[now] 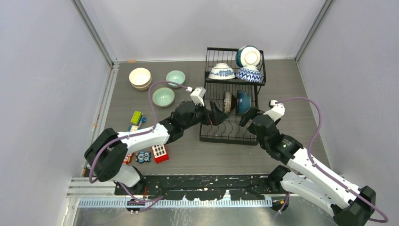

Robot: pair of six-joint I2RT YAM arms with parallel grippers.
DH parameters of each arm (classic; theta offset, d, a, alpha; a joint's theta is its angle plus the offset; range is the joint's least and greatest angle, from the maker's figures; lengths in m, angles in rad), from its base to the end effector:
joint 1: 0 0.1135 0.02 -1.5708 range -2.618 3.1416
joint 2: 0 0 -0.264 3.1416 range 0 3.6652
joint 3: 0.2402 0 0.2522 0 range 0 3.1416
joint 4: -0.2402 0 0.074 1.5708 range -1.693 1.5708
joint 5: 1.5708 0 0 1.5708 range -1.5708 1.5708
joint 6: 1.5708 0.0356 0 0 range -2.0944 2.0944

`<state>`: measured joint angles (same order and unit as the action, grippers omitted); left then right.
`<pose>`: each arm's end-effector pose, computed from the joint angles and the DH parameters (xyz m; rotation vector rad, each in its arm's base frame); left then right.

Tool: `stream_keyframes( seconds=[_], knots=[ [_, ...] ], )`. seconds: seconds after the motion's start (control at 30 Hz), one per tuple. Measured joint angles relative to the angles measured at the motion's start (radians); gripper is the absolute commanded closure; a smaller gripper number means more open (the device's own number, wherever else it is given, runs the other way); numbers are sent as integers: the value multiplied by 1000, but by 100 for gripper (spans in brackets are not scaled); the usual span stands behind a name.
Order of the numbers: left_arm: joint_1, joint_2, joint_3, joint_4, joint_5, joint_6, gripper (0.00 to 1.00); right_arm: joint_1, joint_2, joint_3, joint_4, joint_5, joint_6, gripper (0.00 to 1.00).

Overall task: Unload the bowls from the dish rack
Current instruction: Pick up the bowl from the dish rack.

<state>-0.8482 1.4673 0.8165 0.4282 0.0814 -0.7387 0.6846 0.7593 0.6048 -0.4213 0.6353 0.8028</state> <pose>0.2166 -0.2500 0.2512 0.1711 1.9549 -1.1729 0.1419 0.0885 0.2609 0.4751 1.9773 0.2516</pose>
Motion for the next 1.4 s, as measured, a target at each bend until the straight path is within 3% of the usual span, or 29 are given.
stream_keyframes(
  seconds=[0.3, 0.63, 0.83, 1.4],
  knots=[
    [3, 25, -3, 78, 17, -47, 10, -2, -34, 15, -9, -75, -79, 12],
    [3, 202, 33, 196, 63, -121, 16, -2, -119, 35, -5, -135, -149, 12],
    [3, 223, 35, 250, 64, -153, 16, -2, -200, 35, -11, -144, -169, 11],
    [4, 288, 131, 228, -8, -76, 16, -2, -273, 33, -66, -154, -173, 9]
  ],
)
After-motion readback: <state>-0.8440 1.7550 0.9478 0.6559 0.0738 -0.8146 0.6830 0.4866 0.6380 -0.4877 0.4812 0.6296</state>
